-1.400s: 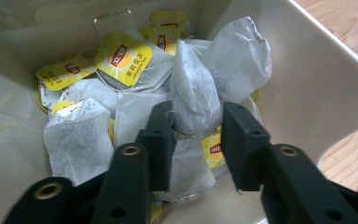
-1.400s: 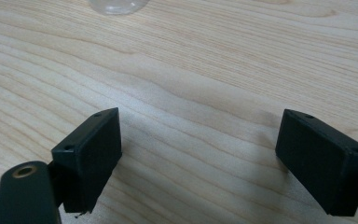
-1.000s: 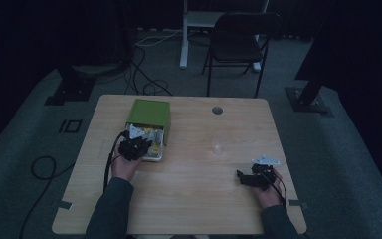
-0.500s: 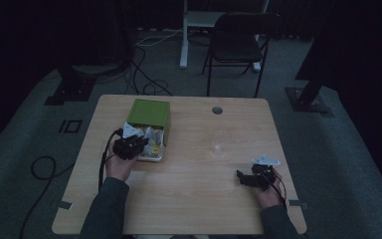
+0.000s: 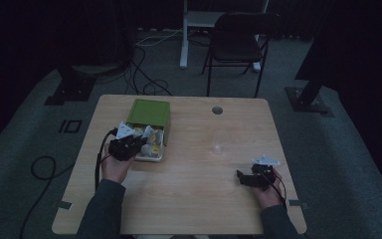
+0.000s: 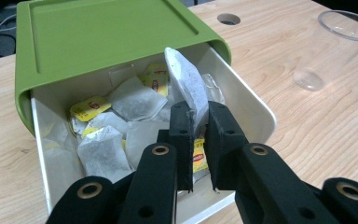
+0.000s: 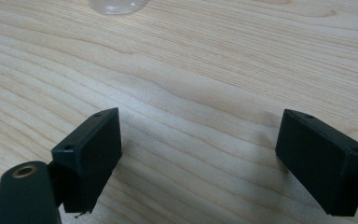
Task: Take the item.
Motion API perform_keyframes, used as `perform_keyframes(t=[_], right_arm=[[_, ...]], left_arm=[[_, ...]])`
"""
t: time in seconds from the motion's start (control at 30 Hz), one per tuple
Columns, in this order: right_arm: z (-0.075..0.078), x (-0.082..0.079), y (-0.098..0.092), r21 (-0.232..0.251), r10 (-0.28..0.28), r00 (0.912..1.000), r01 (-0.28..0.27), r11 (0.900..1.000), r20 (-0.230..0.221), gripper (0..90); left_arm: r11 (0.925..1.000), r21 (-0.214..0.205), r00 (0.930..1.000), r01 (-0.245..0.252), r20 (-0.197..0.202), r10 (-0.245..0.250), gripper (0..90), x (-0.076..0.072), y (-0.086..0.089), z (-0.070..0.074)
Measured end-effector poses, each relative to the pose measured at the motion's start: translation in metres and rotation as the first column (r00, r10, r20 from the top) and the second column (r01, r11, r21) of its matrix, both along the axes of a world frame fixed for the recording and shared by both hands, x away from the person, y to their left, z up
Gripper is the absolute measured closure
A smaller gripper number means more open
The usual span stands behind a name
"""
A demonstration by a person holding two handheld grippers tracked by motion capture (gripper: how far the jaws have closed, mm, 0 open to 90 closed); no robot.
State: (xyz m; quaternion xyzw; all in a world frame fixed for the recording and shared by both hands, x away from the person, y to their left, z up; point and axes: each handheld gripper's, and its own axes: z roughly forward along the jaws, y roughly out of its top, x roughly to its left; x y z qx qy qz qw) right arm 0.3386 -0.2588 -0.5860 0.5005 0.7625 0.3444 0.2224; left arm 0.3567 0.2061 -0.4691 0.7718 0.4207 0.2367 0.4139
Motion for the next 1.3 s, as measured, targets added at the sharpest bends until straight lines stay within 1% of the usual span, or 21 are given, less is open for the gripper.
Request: perform_keyframes(t=[0.2,0.3,0.4,0.43,0.57,0.73,0.97,1.1,1.3], right_arm=[[0.0,0.0,0.0,0.001,0.0,1.0,0.0,1.0,0.0,13.9],[0.0,0.0,0.0,0.0,0.0,1.0,0.0,1.0,0.0,13.9],[0.0,0.0,0.0,0.001,0.0,1.0,0.0,1.0,0.0,13.9],[0.0,0.0,0.0,0.001,0.0,1.0,0.0,1.0,0.0,13.9],[0.0,0.0,0.0,0.0,0.001,1.0,-0.001,1.0,0.002,13.9],[0.0,0.0,0.0,0.0,0.001,1.0,-0.001,1.0,0.001,13.9],[0.0,0.0,0.0,-0.001,0.002,1.0,-0.002,1.0,0.002,13.9],[0.0,0.0,0.0,0.0,0.002,1.0,-0.002,1.0,0.001,13.9],[0.0,0.0,0.0,-0.001,0.002,1.0,-0.002,1.0,0.001,13.9]], left_arm=[[0.9999,0.003,0.9999,0.015,0.002,-0.015,83.0,-0.005,-0.001,0.001],[0.9996,-0.008,0.9996,0.029,0.004,-0.029,83.0,-0.009,-0.001,0.001],[0.9992,-0.007,0.9993,0.039,0.002,-0.039,83.1,-0.013,-0.001,0.001],[0.9989,-0.001,0.9989,0.047,0.004,-0.047,83.1,-0.017,-0.001,0.001],[0.9982,0.002,0.9981,0.06,0.007,-0.06,83.1,-0.024,0.0,0.003],[0.9969,0.008,0.9969,0.078,0.009,-0.078,83.1,-0.031,0.0,0.005],[0.9951,0.003,0.9951,0.098,0.008,-0.098,83.1,-0.04,-0.002,0.008],[0.9933,-0.003,0.9933,0.115,0.002,-0.115,83.1,-0.044,-0.003,0.009],[0.9876,-0.007,0.9876,0.157,0.007,-0.157,83.1,-0.052,-0.006,0.012]])
